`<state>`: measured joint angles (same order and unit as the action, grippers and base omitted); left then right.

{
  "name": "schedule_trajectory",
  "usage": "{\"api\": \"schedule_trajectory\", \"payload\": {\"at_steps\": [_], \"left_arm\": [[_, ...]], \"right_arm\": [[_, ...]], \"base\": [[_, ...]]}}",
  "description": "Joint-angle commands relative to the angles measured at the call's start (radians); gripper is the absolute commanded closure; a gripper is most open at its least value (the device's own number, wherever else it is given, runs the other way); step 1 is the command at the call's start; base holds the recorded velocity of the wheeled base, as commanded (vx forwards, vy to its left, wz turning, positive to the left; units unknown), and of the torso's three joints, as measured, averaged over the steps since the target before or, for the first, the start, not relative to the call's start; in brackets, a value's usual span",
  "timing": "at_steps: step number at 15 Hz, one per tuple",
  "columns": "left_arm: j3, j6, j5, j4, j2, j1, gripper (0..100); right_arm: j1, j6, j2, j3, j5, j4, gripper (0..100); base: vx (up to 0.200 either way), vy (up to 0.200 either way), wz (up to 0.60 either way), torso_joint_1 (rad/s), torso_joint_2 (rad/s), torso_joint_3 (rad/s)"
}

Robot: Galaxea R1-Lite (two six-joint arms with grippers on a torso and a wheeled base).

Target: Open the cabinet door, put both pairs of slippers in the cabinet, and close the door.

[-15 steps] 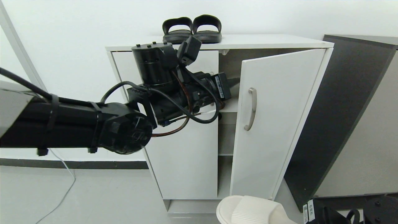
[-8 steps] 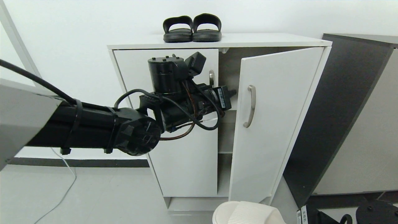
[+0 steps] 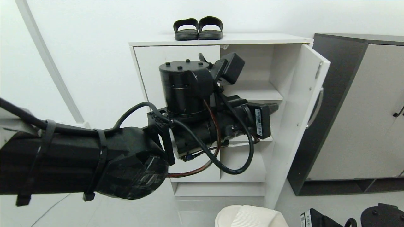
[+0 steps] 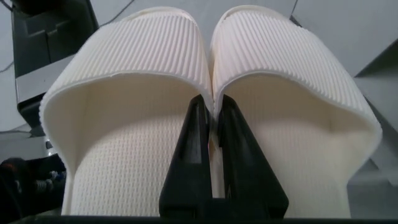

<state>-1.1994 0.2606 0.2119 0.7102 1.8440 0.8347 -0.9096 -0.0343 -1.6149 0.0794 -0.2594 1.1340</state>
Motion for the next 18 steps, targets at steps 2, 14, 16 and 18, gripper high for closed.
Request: {"api": "schedule_trajectory", "payload": {"at_steps": [2, 14, 16, 18], "left_arm": [[0.047, 0.003, -0.043, 0.063, -0.031, -0.092, 100], [1.017, -0.120, -0.559, -0.385, -1.266, -0.628, 100], [1.069, -0.124, -0.559, -0.627, -1.507, -0.798, 100], [1.074, -0.152, -0.559, -0.749, -1.645, -0.919, 100]], "right_arm": [[0.044, 0.014, -0.042, 0.059, 0.032, 0.001, 100], [0.189, 0.180, -0.266, 0.352, 0.532, -0.017, 100], [0.190, 0.180, -0.264, 0.353, 0.539, -0.016, 100], [0.189, 0.180, -0.263, 0.352, 0.539, -0.014, 100]], "base": [[0.000, 0.000, 0.00, 0.000, 0.00, 0.000], [0.000, 0.000, 0.00, 0.000, 0.00, 0.000], [0.000, 0.000, 0.00, 0.000, 0.00, 0.000], [0.000, 0.000, 0.00, 0.000, 0.00, 0.000]]}}
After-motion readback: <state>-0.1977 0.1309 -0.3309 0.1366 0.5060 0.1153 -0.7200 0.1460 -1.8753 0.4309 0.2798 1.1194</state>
